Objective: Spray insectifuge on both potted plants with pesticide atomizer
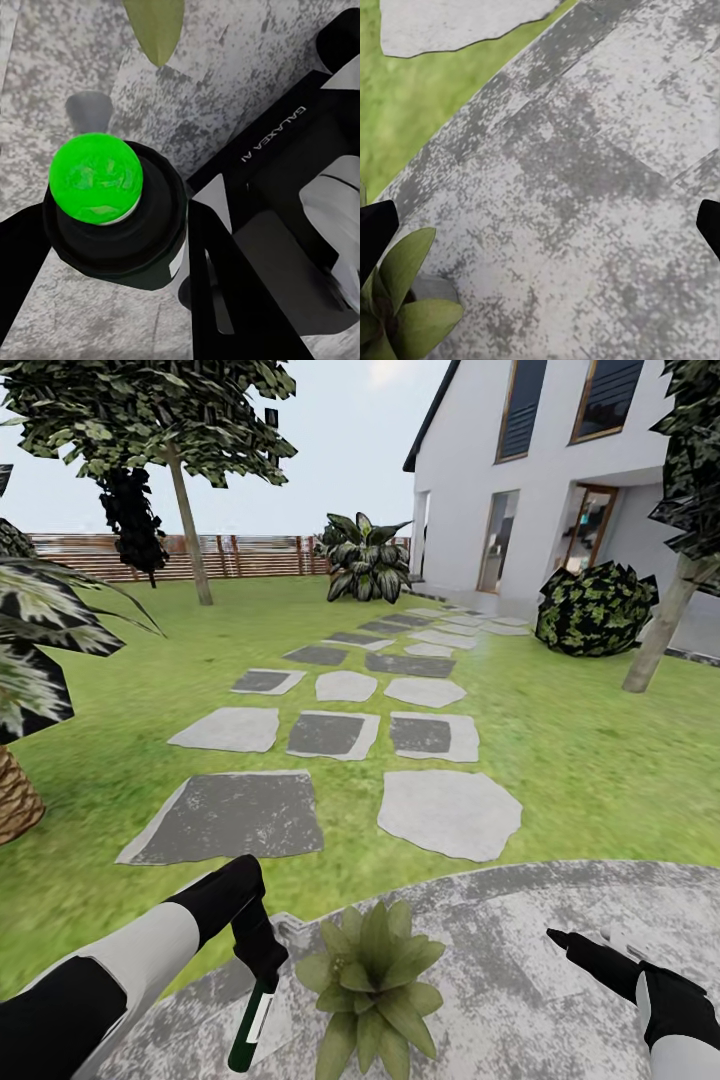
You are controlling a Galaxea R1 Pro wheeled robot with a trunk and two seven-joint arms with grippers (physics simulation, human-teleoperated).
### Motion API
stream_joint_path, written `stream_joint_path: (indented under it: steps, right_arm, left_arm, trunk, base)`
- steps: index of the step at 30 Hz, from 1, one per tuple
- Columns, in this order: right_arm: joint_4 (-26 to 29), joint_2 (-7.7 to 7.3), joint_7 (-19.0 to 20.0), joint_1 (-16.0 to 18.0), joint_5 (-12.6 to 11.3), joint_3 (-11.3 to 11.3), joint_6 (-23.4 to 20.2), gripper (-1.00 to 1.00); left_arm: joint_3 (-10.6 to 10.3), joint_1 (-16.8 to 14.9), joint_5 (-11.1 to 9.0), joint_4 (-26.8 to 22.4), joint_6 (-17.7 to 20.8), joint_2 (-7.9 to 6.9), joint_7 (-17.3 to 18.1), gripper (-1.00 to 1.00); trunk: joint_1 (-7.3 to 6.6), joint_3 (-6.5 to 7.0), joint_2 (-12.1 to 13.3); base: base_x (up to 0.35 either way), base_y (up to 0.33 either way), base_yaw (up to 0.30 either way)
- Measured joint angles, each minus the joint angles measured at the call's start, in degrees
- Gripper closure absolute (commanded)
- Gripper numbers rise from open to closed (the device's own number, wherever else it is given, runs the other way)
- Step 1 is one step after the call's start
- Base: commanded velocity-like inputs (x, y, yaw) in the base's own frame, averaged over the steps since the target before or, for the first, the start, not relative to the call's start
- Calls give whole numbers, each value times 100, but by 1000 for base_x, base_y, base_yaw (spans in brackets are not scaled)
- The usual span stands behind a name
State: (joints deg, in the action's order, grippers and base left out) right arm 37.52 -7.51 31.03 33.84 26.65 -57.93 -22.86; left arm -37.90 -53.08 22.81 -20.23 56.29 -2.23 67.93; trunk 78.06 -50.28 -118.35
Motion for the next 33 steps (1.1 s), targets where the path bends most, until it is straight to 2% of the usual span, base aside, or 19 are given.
stream_joint_path:
  steps: [16,18,20,25,33]
  right_arm:
    - [0,0,-27,0,4,0,6,-100]
    - [-65,-9,-42,-9,32,18,30,-100]
    - [-108,-9,-42,-9,31,19,29,-100]
    - [-116,-9,-40,-24,31,11,28,-100]
    - [-123,-9,-12,-26,31,10,27,-100]
  left_arm:
    - [7,0,0,-2,0,-2,-2,100]
    - [-51,66,34,-16,-40,63,62,100]
    - [-124,131,39,-5,-47,23,86,100]
    - [13,125,17,31,-46,-125,-76,100]
    - [60,123,7,33,-40,-118,-203,100]
  trunk:
    - [0,-34,0]
    - [0,-34,0]
    - [0,-34,0]
    - [0,-34,0]
    - [0,-34,0]
  base:
    - [0,0,0]
    - [0,0,0]
    - [0,0,0]
    - [0,0,0]
    - [0,0,0]
